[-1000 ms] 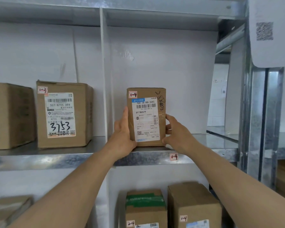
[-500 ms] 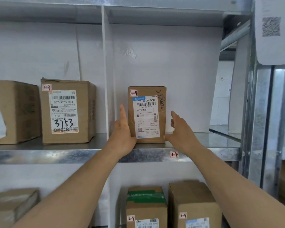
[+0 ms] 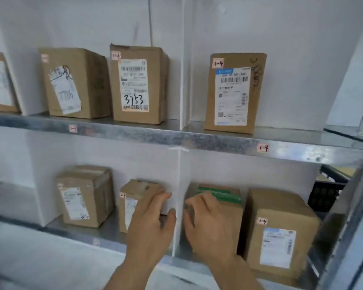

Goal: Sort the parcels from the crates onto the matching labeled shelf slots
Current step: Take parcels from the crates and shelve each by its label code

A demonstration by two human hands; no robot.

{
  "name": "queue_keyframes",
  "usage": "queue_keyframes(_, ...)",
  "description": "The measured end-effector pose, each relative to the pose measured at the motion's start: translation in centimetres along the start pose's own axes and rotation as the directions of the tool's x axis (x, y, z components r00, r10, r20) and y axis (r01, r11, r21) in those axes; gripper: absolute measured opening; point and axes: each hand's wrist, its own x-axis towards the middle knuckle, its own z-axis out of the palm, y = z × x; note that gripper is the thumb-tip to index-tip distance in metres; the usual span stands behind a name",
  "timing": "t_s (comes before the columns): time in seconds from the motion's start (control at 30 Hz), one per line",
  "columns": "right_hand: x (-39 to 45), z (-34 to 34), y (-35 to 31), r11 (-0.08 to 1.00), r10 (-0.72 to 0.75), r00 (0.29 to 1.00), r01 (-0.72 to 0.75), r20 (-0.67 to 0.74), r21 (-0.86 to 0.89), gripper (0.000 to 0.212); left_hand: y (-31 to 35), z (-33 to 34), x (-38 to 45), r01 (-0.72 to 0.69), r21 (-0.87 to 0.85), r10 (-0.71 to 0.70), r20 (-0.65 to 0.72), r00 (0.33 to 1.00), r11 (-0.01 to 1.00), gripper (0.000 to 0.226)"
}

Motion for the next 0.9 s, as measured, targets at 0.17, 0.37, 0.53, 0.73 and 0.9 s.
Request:
queue_keyframes(0.17, -2.2, 4.5, -3.6, 0.999, -0.050, 0.975, 0.048, 0.216, 0.016, 0.013, -4.3, -2.9, -3.2, 0.141, 0.179, -0.136, -0.043, 0.990, 0.974, 0.040)
queue_keyframes(0.37, -2.9, 8.5, -10.6, 0.992, -0.123, 0.909, 0.102, 0.398, 0.074, 0.031, -9.0, -7.8, -6.3, 0.300, 0.291, -0.272, -0.134, 0.953, 0.908, 0.037)
queue_keyframes(0.53, -2.9, 11.6, -18.0, 0.976, -0.207, 0.857, 0.147, 0.473, 0.160, 0.027, -13.7, -14.2, -8.0, 0.409, 0.334, -0.350, -0.224, 0.910, 0.849, 0.042)
queue_keyframes(0.73, -2.7, 16.2, -28.4, 0.929, -0.360, 0.815, 0.265, 0.455, 0.260, 0.034, -20.3, -23.5, -9.5, 0.490, 0.397, -0.395, -0.301, 0.868, 0.776, 0.058)
queue_keyframes(0.9, -4.0, 19.7, -37.8, 0.896, -0.430, 0.764, 0.297, 0.481, 0.329, 0.037, -24.9, -31.2, -11.7, 0.537, 0.452, -0.420, -0.339, 0.842, 0.712, 0.069)
